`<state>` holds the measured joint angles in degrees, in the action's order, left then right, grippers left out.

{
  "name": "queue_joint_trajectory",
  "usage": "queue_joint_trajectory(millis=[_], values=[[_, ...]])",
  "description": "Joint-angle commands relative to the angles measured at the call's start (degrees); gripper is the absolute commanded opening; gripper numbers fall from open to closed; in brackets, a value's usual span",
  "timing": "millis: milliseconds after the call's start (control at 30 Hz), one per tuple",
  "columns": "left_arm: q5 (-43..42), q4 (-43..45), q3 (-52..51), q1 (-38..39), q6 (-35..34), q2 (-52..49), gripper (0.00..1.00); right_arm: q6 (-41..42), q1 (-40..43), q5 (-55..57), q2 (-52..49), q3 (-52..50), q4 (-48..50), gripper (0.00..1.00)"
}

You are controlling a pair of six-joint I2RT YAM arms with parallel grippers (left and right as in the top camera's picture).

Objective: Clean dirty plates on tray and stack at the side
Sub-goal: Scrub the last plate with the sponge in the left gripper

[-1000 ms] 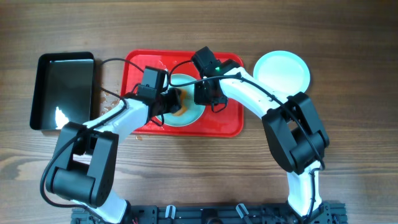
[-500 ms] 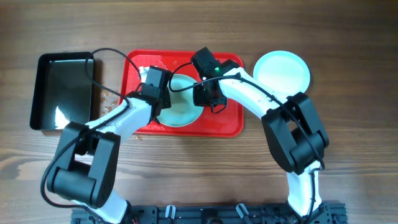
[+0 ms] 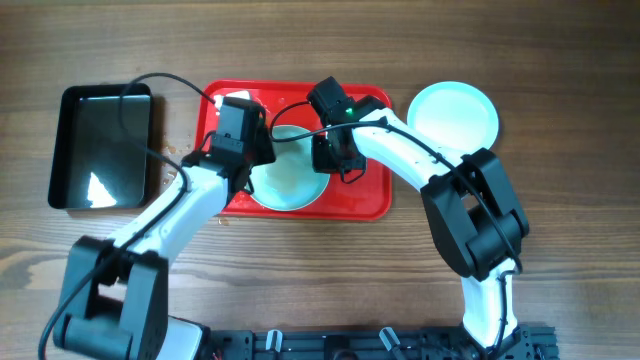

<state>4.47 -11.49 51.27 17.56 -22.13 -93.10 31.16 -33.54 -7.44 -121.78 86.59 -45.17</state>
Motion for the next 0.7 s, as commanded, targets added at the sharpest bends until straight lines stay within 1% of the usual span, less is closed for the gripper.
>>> queue_joint_trajectory(millis=[0, 200, 300, 467, 533, 667], values=[[-10.69, 1.97, -0.26, -0.02, -3.04, -4.70, 0.04, -0.96, 0.04, 2.34, -0.81, -1.97, -0.70, 0.04], [-15.43, 5.18, -0.26, -0.02, -3.89, -10.34, 0.04, -0.92, 0.02, 1.62, -0.81, -1.97, -0.46, 0.04], [-14.99, 4.74, -0.26, -0.04, -3.56, -11.87, 0.04, -0.52, 0.02, 1.40, -0.81, -1.97, -0.46, 0.04], [-6.97, 1.20, -0.26, -0.20, 0.92, -11.91, 0.04, -0.55, 0.02, 1.42, -0.81, -1.97, -0.70, 0.04], [-2.60, -0.74, -0.26, -0.52, 0.92, -11.89, 0.04, -0.57, 0.02, 1.42, -0.81, -1.97, -0.98, 0.04], [1.55, -4.42, -0.24, -1.22, 1.38, -11.19, 0.04, -0.52, 0.02, 1.42, -1.11, -1.97, -1.01, 0.04]])
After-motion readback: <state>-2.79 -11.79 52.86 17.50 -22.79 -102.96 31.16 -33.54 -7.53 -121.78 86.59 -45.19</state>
